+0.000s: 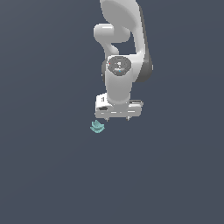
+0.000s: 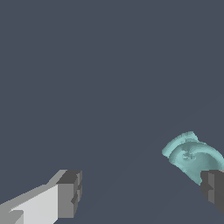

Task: Pick up the object and move it to a goal position.

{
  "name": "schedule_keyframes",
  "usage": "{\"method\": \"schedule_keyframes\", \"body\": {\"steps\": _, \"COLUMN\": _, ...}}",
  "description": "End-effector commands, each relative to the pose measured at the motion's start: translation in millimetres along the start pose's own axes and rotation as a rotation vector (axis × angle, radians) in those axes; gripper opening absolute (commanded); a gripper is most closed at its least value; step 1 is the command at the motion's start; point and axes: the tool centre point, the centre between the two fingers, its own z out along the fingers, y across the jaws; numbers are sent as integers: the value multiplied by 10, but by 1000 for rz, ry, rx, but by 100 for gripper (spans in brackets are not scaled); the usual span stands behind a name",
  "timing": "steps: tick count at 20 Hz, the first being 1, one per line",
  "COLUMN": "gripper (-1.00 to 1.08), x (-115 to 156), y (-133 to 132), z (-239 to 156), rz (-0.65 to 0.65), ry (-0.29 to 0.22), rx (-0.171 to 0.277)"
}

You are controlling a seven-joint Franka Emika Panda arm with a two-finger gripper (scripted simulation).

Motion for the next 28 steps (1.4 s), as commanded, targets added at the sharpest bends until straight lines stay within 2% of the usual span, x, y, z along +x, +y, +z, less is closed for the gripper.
{"method": "schedule_keyframes", "body": {"steps": 1, "gripper": 100, "x": 0, "y": 0, "z": 0, "rz": 0, "ry": 0, "rx": 0}}
{"method": "schedule_keyframes", "body": {"steps": 4, "gripper": 100, "x": 13, "y": 56, "z": -31, "rz": 11, "ry": 7, "rx": -1}}
{"method": "schedule_keyframes", "body": {"steps": 10, "gripper": 100, "x": 69, "y": 332, "z": -201, "rz": 56, "ry": 43, "rx": -7}}
{"method": "schedule_keyframes", "body": {"steps": 18, "gripper": 100, "x": 58, "y": 368, "z": -159, "rz": 84, "ry": 43, "rx": -6}}
{"method": "schedule_keyframes", "body": {"steps": 28, "gripper": 100, "x": -39, "y": 633, "z": 132, "rz": 290, "ry": 47, "rx": -3}}
